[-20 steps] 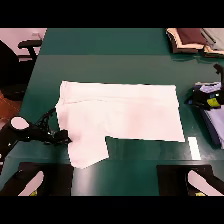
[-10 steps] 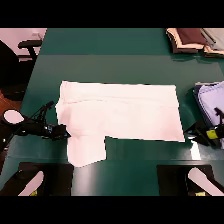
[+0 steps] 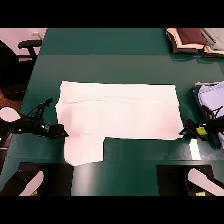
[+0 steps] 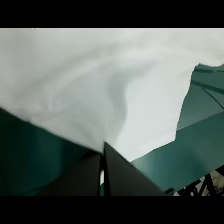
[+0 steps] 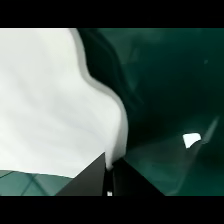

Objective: Fold the shirts.

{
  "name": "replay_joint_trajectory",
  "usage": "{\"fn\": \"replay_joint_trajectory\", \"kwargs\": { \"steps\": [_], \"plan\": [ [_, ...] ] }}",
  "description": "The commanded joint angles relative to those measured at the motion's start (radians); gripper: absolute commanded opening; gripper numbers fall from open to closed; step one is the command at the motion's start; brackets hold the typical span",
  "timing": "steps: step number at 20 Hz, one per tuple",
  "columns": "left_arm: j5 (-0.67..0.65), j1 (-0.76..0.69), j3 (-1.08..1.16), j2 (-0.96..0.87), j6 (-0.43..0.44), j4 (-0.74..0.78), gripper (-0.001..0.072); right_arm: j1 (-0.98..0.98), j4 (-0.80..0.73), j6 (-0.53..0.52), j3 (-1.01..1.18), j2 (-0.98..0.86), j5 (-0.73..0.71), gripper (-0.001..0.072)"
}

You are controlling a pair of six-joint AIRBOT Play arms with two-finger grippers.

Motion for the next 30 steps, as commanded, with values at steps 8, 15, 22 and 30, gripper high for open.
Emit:
{"fn": "replay_joint_trajectory", "kwargs": {
  "steps": [8, 15, 22, 30],
  "plan": [
    [-0.159, -0.001, 0.07, 0.222, -0.11, 0.068, 0.0028, 0.103, -0.211, 0.013, 0.16, 0.281, 0.164, 0.0015],
    [0.166, -0.001, 0.326, -0.175, 0.034, 0.069, 0.0029, 0.235, -0.21, 0.052, 0.46, -0.074, 0.074, 0.0015],
    [0.283, -0.001, 0.66, -0.643, 0.083, 0.052, 0.0033, 0.279, -0.083, 0.076, 0.804, -0.439, 0.045, 0.0016],
    [0.259, -0.001, 0.766, -0.703, 0.082, -0.041, 0.0479, 0.208, 0.089, 0.003, 0.968, -0.574, 0.107, 0.0474]
  ]
}}
